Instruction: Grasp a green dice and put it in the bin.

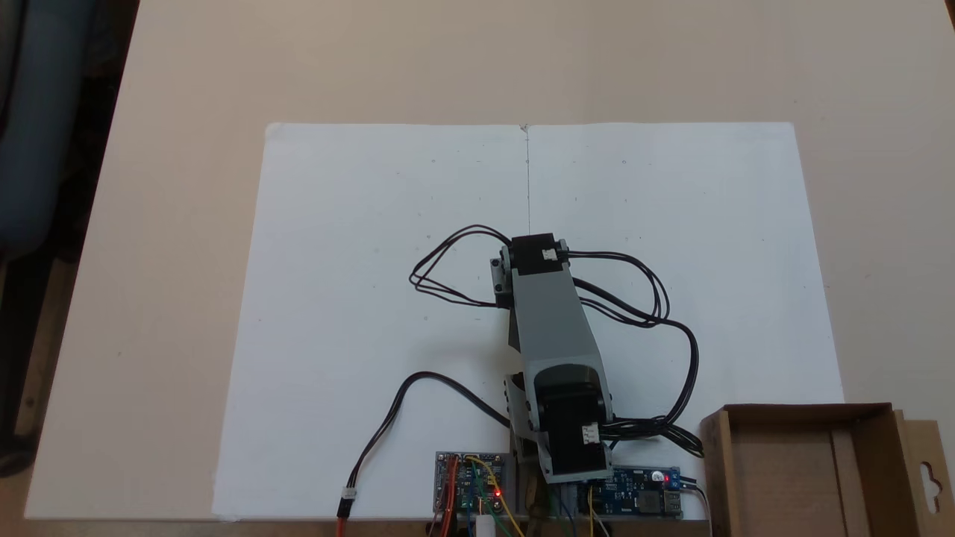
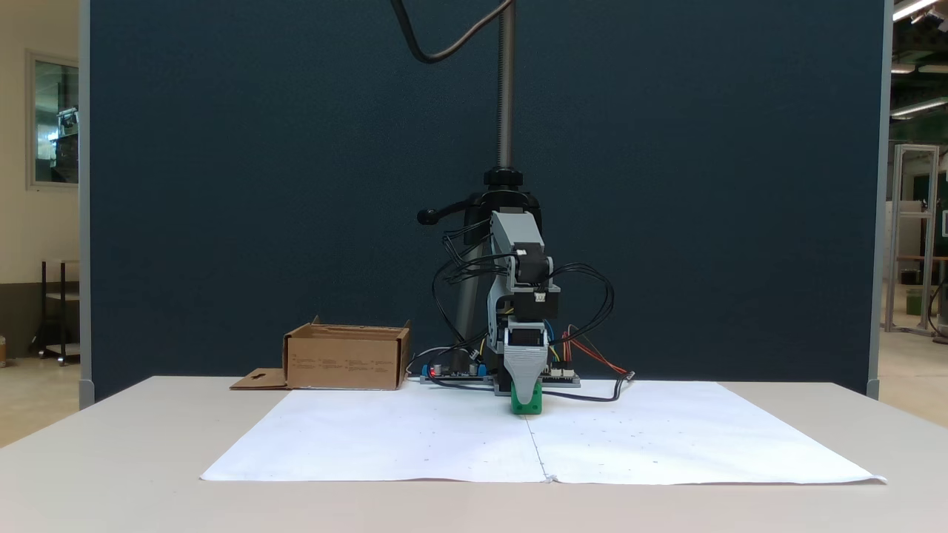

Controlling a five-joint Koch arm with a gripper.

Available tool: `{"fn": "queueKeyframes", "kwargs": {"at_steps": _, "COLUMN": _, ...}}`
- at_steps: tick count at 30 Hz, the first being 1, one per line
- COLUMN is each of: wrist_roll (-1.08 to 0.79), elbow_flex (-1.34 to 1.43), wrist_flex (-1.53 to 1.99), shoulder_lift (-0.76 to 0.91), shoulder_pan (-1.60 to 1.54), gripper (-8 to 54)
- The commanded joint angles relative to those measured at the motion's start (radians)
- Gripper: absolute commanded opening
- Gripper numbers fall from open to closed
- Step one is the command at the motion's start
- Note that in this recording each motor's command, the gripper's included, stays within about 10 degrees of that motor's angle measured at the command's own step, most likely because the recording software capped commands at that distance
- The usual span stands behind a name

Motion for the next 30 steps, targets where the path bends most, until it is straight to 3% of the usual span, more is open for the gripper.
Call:
{"fn": "queueKeyframes", "kwargs": {"at_steps": 1, "wrist_roll": 0.055, "elbow_flex": -0.011, "wrist_flex": -0.009, "shoulder_lift": 0.020, "shoulder_pan": -0.011, "gripper": 46.9}}
{"fn": "queueKeyframes", "kwargs": {"at_steps": 30, "wrist_roll": 0.052, "elbow_flex": 0.031, "wrist_flex": -0.175, "shoulder_lift": -0.061, "shoulder_pan": 0.006, "gripper": 40.8}}
